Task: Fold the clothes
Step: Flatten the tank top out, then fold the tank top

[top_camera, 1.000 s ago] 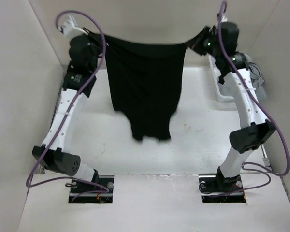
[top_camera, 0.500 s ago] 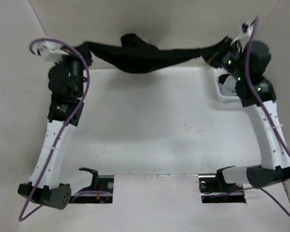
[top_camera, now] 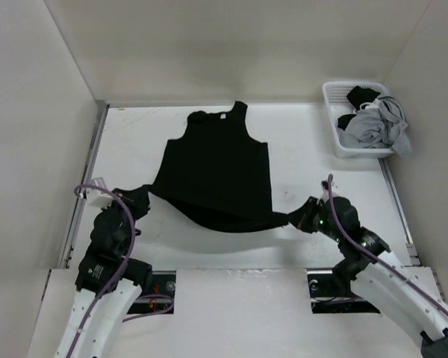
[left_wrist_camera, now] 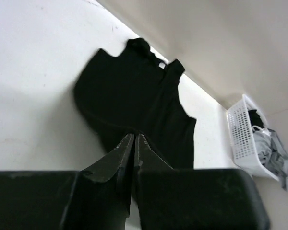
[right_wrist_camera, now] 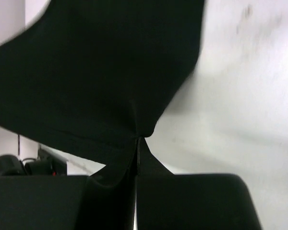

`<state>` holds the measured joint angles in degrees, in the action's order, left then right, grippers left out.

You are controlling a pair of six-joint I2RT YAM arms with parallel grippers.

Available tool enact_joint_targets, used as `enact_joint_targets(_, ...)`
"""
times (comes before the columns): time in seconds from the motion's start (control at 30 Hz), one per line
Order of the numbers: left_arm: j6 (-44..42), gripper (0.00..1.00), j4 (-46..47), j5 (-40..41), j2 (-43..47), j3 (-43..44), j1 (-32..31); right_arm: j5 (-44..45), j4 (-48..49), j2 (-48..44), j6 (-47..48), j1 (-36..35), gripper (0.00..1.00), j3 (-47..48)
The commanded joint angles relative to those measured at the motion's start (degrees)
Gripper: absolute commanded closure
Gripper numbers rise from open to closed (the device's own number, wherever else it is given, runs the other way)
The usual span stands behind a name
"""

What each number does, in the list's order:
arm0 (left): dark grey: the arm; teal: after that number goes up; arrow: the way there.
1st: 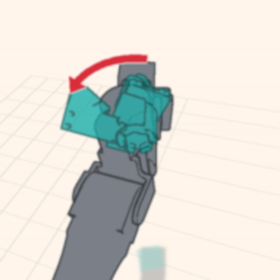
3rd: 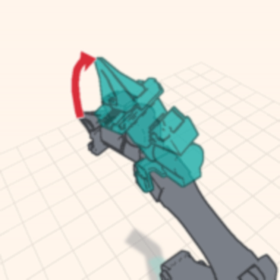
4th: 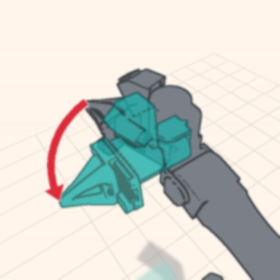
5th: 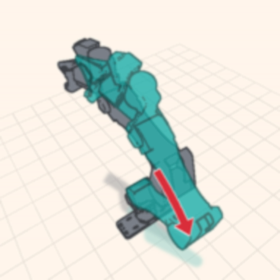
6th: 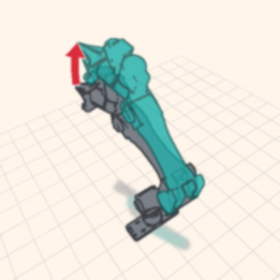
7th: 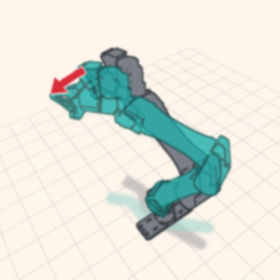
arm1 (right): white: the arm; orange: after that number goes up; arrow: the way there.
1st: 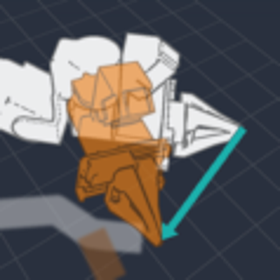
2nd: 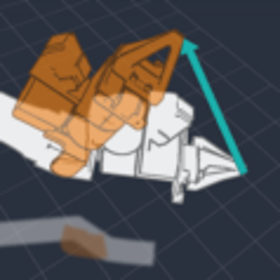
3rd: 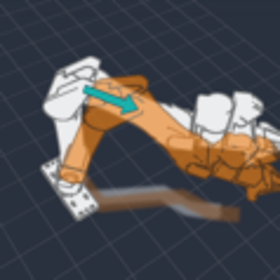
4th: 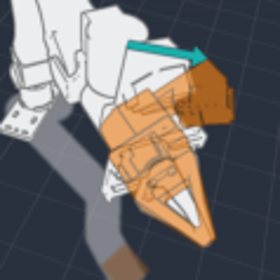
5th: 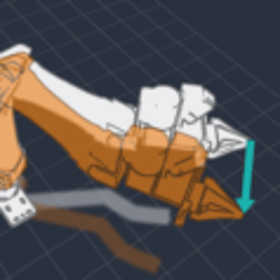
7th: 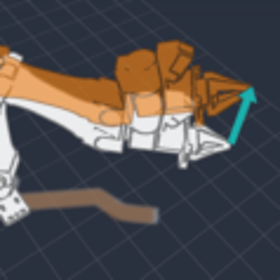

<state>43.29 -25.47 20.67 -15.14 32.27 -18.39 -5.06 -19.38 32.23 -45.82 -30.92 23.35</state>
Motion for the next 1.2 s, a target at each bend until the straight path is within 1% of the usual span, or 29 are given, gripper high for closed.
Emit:
enact_joint_targets(0.0,5.6,0.97,-11.9,-0.3,4.0,-1.9,-0.5,3.6,-1.6,-8.3,-9.2,-5.7,1.00,-4.6)
enact_joint_targets(0.1,9.6,0.97,-15.0,0.2,7.2,-2.3,-2.1,6.7,-6.3,-12.5,-13.5,-12.4,1.00,-6.1)
enact_joint_targets(0.17,11.9,0.97,-17.5,1.3,8.8,-1.6,-2.0,9.0,-8.4,-12.9,-15.3,-16.3,1.00,-5.8)
enact_joint_targets(0.23,12.6,0.97,-18.8,1.8,10.7,-0.6,-1.3,10.5,-8.5,-12.2,-16.7,-20.0,1.00,-5.1)
enact_joint_targets(0.33,12.2,0.96,-17.7,3.4,11.4,0.9,0.5,12.5,-4.9,-7.1,-15.8,-22.8,1.00,-2.6)
enact_joint_targets(0.4,11.3,0.96,-13.1,4.4,8.5,1.3,1.6,11.7,-0.5,0.1,-10.8,-20.3,1.00,1.2)
enact_joint_targets(0.47,10.3,0.96,-5.2,4.3,2.8,1.1,2.2,9.0,4.1,8.5,-6.0,-15.1,1.00,6.2)
enact_joint_targets(0.6,9.1,0.96,13.8,5.0,-14.8,2.4,3.2,2.2,14.4,24.0,1.5,-2.0,1.00,17.0)
enact_joint_targets(0.67,8.8,0.96,21.1,4.6,-23.7,5.2,4.8,-1.7,18.2,32.4,3.2,3.7,1.00,24.1)
enact_joint_targets(0.7,8.6,0.96,25.0,4.5,-29.3,7.3,5.9,-3.2,19.0,35.8,3.5,5.3,1.00,27.2)
enact_joint_targets(0.73,8.4,0.96,29.2,4.5,-36.0,10.4,7.3,-5.6,20.1,41.4,4.2,7.8,1.00,32.5)
enact_joint_targets(0.77,8.5,0.96,31.3,4.4,-39.9,12.4,8.4,-6.8,20.4,45.0,4.2,9.4,1.00,35.9)
enact_joint_targets(0.87,8.4,0.96,36.5,3.6,-56.4,22.4,12.0,-10.6,20.3,59.1,3.9,13.0,1.00,50.7)
enact_joint_targets(0.93,7.2,0.96,36.6,2.3,-67.4,30.7,13.8,-11.7,18.7,68.8,3.2,14.9,1.00,60.6)
enact_joint_targets(1.0,5.9,0.92,35.5,1.1,-77.1,38.6,14.6,-12.0,16.4,77.9,2.3,16.1,0.99,70.6)
enact_joint_targets(1.03,5.3,0.88,34.5,-0.2,-81.2,42.2,15.2,-12.1,15.8,82.2,1.6,16.5,0.94,75.1)
enact_joint_targets(1.07,5.1,0.80,33.6,-1.4,-84.3,45.0,15.9,-12.3,15.7,85.9,0.7,16.5,0.85,78.8)
enact_joint_targets(1.1,5.1,0.73,32.8,-2.3,-86.4,46.8,16.5,-12.3,15.9,88.8,-0.1,16.6,0.74,81.6)
enact_joint_targets(1.13,5.1,0.67,32.9,-2.9,-86.9,47.2,17.1,-12.2,16.3,90.8,-0.6,16.6,0.63,83.3)
enact_joint_targets(1.17,5.2,0.64,33.2,-2.8,-86.4,46.5,17.8,-12.1,17.0,91.9,-0.8,16.6,0.56,84.0)
